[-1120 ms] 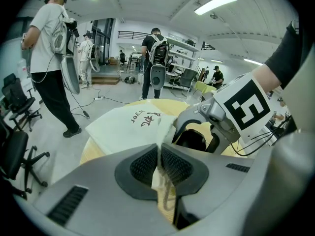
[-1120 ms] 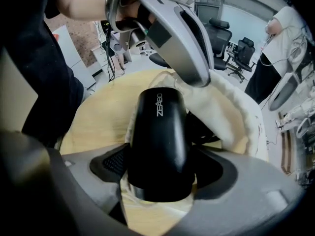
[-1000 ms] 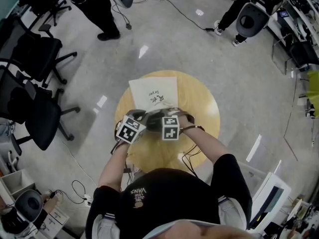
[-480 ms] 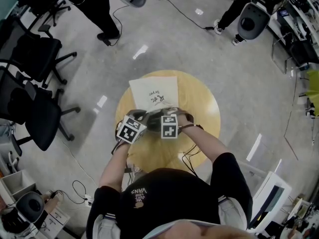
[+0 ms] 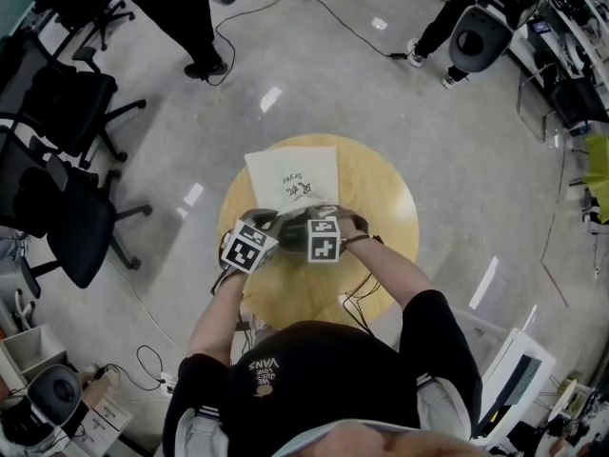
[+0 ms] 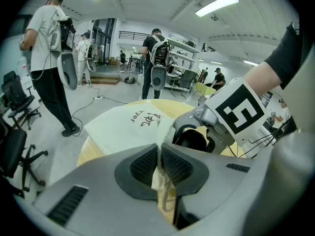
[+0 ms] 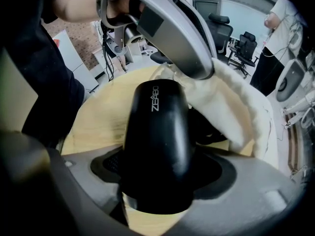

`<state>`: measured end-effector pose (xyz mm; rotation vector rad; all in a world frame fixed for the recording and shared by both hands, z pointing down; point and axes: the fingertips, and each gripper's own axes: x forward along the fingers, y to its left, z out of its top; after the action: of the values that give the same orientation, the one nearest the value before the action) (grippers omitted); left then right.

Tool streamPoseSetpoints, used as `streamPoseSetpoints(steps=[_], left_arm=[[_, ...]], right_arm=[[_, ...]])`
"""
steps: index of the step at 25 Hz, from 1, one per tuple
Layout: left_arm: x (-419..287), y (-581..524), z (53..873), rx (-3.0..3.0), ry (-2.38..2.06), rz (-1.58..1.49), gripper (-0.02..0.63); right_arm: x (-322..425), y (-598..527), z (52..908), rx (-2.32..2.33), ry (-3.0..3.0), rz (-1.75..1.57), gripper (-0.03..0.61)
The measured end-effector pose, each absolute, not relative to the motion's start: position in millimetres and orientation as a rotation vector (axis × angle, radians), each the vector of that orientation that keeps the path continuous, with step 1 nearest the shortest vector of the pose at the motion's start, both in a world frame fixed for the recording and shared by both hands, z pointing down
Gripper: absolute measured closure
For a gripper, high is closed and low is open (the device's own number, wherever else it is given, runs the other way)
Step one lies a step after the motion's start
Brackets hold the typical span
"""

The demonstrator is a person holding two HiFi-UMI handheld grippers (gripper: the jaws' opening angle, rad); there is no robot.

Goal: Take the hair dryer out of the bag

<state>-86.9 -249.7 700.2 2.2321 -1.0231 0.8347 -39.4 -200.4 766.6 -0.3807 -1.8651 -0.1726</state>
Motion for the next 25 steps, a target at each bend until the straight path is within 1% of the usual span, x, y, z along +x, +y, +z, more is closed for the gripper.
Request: streamPoseSetpoints(steps=[1, 2, 12, 25], left_arm=[[-87, -250, 699, 2.234, -1.022, 0.838, 0.578], [-87, -250, 697, 2.236, -1.025, 0.842, 0.577], [-79, -244, 690, 2.240, -1.021, 0.866, 0.577], [-90, -237, 696, 2.222, -1.046, 0.864, 0.577]], right_arm=[[-40, -201, 766, -0.374, -1.868, -0.171, 0.215], [-40, -201, 765, -0.369, -1.871, -0.172, 0.219], [-35, -201, 760, -0.361, -1.912, -0.180, 0.225], [-39, -191, 746, -0.331, -1.966, -0.126, 0.229]])
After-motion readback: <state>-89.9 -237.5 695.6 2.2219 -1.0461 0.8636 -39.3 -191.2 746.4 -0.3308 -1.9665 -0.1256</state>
